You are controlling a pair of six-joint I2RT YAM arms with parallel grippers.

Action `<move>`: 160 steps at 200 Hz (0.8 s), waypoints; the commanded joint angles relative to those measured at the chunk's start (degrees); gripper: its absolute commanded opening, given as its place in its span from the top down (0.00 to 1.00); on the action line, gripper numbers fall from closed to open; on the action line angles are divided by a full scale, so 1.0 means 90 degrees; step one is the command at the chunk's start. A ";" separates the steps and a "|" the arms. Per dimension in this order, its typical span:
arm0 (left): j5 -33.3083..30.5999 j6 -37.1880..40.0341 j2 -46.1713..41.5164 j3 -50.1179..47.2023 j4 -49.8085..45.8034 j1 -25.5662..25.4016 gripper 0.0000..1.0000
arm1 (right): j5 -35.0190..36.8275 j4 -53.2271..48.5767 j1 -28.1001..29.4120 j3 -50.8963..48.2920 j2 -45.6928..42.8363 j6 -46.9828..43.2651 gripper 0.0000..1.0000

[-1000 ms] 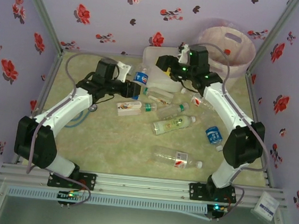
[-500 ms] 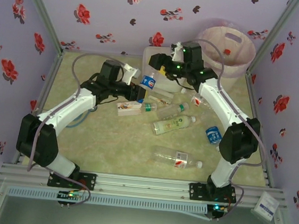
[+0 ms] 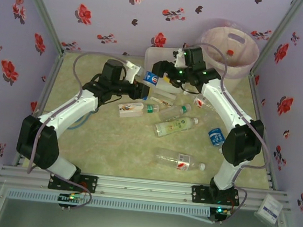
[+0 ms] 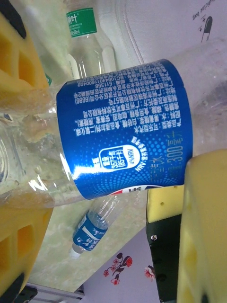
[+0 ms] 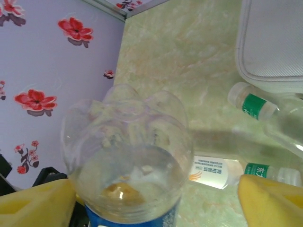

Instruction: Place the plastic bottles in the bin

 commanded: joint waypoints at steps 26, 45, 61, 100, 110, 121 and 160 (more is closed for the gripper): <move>0.0351 0.0226 0.0181 0.0325 0.0224 -0.0225 0.59 | -0.0066 0.0591 -0.0049 -0.0070 0.0071 0.0175 0.32; 0.0515 0.0296 0.0239 0.0453 0.0233 -0.0313 0.59 | -0.0077 0.0663 -0.0118 -0.0094 0.0045 0.0218 0.32; 0.0518 0.0289 0.0298 0.0576 0.0215 -0.0359 0.57 | -0.0053 0.0614 -0.0209 -0.0049 -0.0013 0.0171 0.41; 0.0479 0.0157 0.0316 0.0767 0.0084 -0.0375 0.31 | 0.0136 0.0697 -0.0605 0.0101 -0.0303 0.0114 0.46; 0.0388 0.0109 0.0235 0.0772 0.0067 -0.0375 0.18 | 0.0339 0.0529 -0.0762 0.0269 -0.0396 -0.0086 0.48; 0.0117 0.0048 0.0107 0.0725 0.0076 -0.0376 0.04 | 0.0691 0.0271 -0.0976 0.0510 -0.0500 -0.0390 0.50; -0.0465 -0.0122 -0.0062 0.0364 0.0116 -0.0212 0.00 | 0.2759 -0.0331 -0.1629 0.1406 -0.0824 -0.1617 0.57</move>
